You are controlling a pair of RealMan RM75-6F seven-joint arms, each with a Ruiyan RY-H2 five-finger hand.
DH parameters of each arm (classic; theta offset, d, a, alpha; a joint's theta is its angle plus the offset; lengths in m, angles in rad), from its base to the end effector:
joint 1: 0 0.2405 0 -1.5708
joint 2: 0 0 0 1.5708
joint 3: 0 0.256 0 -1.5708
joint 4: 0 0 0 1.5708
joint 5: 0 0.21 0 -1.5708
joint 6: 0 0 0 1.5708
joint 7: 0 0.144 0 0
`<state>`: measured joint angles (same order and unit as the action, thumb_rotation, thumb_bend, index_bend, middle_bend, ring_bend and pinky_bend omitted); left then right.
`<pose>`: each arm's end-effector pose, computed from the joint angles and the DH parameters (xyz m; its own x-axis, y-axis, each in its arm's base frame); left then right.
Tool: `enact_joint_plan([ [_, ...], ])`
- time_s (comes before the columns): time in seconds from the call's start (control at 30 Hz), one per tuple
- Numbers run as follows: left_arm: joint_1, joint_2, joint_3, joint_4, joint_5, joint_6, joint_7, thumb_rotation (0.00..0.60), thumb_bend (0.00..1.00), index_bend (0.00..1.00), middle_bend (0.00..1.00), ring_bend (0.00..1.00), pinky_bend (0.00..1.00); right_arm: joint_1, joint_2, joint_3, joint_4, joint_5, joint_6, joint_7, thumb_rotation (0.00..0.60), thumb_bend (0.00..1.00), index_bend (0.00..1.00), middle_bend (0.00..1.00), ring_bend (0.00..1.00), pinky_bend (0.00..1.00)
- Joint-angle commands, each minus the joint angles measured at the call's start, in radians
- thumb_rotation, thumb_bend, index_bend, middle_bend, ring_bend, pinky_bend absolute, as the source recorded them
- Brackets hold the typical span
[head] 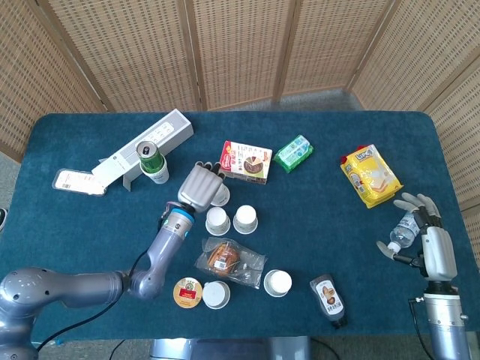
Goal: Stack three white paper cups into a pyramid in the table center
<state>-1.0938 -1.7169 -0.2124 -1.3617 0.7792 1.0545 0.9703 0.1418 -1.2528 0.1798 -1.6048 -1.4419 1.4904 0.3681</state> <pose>-0.0424 0.3872 -0.0476 0.7833 -0.0328 0.6208 0.5498 -0.4295 -0.7164 -0.2853 -0.2223 0.1406 -0.1126 0.1217 0.9862 -0.9923 -0.0644 -0.1054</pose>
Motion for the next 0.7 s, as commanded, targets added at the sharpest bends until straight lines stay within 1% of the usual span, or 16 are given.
enact_joint_plan([
  [0.03, 0.014, 0.054, -0.009, -0.071, 0.015, 0.032, 0.001, 0.600, 0.32, 0.38, 0.26, 0.33, 0.47, 0.000, 0.000, -0.001, -0.001, -0.001, 0.000, -0.001, 0.600, 0.03, 0.24, 0.18, 0.00, 0.00],
  [0.23, 0.032, 0.143, -0.023, -0.201, 0.028, 0.079, 0.005, 0.600, 0.32, 0.38, 0.26, 0.32, 0.46, 0.000, 0.001, 0.001, -0.004, -0.002, 0.004, -0.002, 0.600, 0.03, 0.24, 0.18, 0.00, 0.00],
  [0.4, 0.033, 0.194, -0.045, -0.304, 0.008, 0.106, 0.019, 0.600, 0.32, 0.39, 0.26, 0.32, 0.46, -0.002, 0.002, 0.000, -0.007, -0.006, 0.007, -0.002, 0.600, 0.03, 0.24, 0.18, 0.00, 0.00],
  [0.53, 0.026, 0.213, -0.056, -0.363, 0.002, 0.117, 0.023, 0.600, 0.32, 0.39, 0.26, 0.32, 0.46, -0.003, 0.003, -0.001, -0.010, -0.008, 0.009, -0.003, 0.600, 0.03, 0.24, 0.18, 0.00, 0.00],
  [0.7, 0.004, 0.202, -0.060, -0.403, -0.017, 0.128, 0.043, 0.600, 0.32, 0.38, 0.26, 0.32, 0.46, -0.003, 0.003, -0.003, -0.011, -0.011, 0.010, -0.003, 0.600, 0.03, 0.24, 0.18, 0.00, 0.00],
])
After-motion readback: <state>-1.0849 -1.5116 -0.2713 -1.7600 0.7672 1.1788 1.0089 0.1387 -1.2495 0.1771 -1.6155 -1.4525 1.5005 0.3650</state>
